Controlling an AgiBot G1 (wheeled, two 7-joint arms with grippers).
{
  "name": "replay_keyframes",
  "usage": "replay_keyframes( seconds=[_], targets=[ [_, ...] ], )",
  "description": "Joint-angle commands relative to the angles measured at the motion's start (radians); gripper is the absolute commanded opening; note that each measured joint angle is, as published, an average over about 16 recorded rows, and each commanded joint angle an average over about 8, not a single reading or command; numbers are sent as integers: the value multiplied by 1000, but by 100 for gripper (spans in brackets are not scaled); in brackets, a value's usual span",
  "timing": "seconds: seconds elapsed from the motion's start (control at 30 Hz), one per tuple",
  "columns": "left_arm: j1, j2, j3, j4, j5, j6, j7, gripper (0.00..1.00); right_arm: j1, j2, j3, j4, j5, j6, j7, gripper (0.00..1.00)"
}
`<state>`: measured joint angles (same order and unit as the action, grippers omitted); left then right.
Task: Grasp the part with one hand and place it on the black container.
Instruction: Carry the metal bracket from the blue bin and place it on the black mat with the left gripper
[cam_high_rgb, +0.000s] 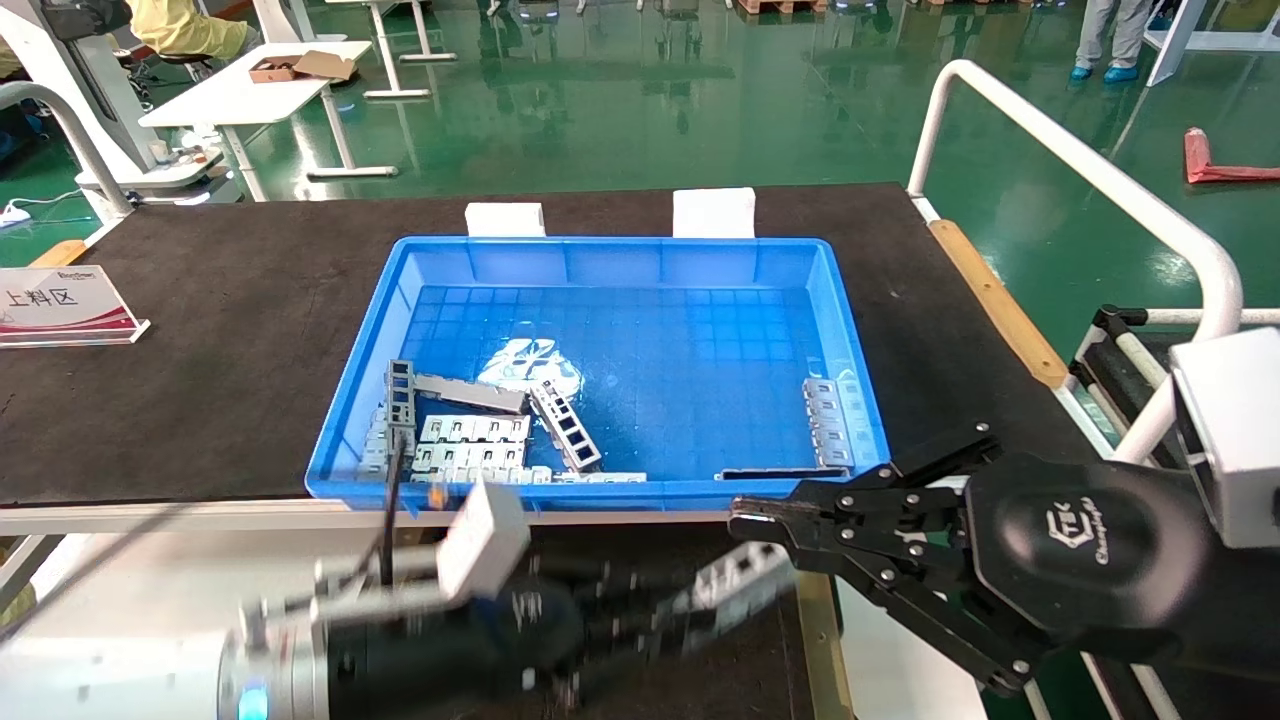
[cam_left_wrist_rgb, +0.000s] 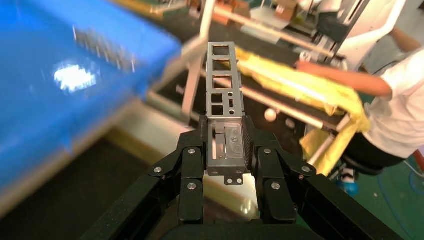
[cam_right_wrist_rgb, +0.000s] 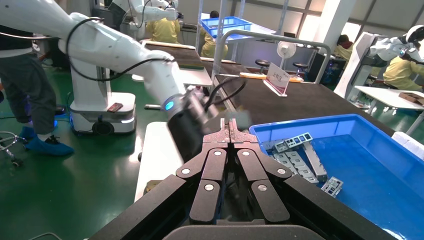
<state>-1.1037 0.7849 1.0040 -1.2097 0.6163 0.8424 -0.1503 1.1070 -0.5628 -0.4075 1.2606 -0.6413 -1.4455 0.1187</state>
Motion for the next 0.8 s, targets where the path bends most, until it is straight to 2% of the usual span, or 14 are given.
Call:
replay_keyframes(
  seconds=[0.03,0.17,0.3,0.53,0.8],
  targets=[
    [50,-31,13,-62,5,-51,-18,0,0,0,0,0,0,0,0,0],
    [126,-44,29,-106,5,-161,-36,0,0,0,0,0,0,0,0,0],
    [184,-23,39,-110,9,-277,-43,0,0,0,0,0,0,0,0,0],
    [255,69,50,-75,3,-486,-65,0,0,0,0,0,0,0,0,0],
    [288,191,50,-10,-28,-693,-114,0,0,0,0,0,0,0,0,0]
  ],
)
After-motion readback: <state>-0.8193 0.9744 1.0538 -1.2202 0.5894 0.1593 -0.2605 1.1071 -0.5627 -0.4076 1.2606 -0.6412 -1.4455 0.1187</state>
